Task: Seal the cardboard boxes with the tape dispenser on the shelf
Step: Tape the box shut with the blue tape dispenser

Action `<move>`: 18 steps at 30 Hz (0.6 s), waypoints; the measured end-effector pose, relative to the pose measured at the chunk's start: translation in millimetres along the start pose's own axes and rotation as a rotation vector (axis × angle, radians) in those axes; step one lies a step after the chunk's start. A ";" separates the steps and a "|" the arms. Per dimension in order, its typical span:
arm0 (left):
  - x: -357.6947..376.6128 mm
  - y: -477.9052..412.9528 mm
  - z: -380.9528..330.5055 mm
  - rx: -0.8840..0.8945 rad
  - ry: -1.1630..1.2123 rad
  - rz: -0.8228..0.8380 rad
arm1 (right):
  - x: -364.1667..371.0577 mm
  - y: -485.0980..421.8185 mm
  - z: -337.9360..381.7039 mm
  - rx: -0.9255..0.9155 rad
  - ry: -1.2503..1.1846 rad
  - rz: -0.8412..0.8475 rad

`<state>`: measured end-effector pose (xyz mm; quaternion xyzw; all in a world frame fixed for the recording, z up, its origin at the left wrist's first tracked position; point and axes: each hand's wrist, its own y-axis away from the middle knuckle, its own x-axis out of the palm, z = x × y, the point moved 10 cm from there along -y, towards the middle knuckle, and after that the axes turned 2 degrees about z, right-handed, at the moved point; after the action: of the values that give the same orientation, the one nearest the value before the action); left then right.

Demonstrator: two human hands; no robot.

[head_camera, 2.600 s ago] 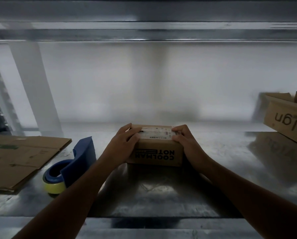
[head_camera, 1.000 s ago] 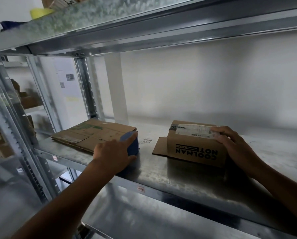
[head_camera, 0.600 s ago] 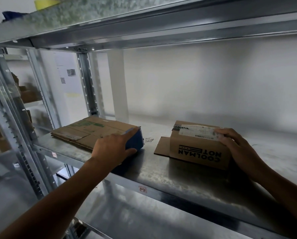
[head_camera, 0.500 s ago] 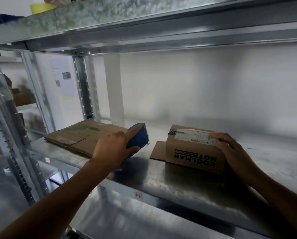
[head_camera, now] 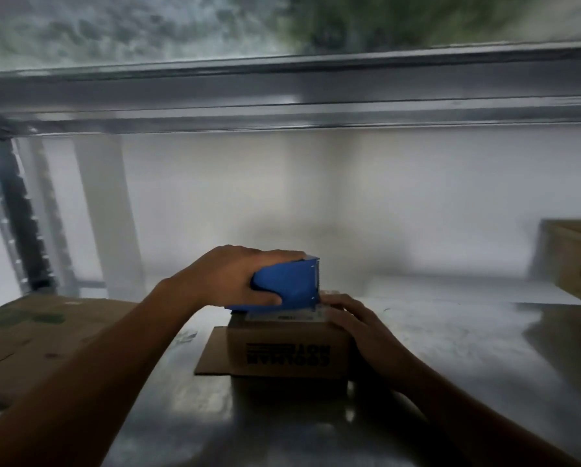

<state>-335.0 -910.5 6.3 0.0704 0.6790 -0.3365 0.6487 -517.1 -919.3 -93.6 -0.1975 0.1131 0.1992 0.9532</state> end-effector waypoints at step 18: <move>4.5 2.9 -5.6 0.142 0.037 -0.199 | -24.2 -52.4 1.1 -0.032 -0.147 0.027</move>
<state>-338.8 -906.7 0.6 0.0547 0.6690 -0.4449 0.5929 -516.4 -971.1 -68.1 -0.1961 0.0424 0.2276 0.9528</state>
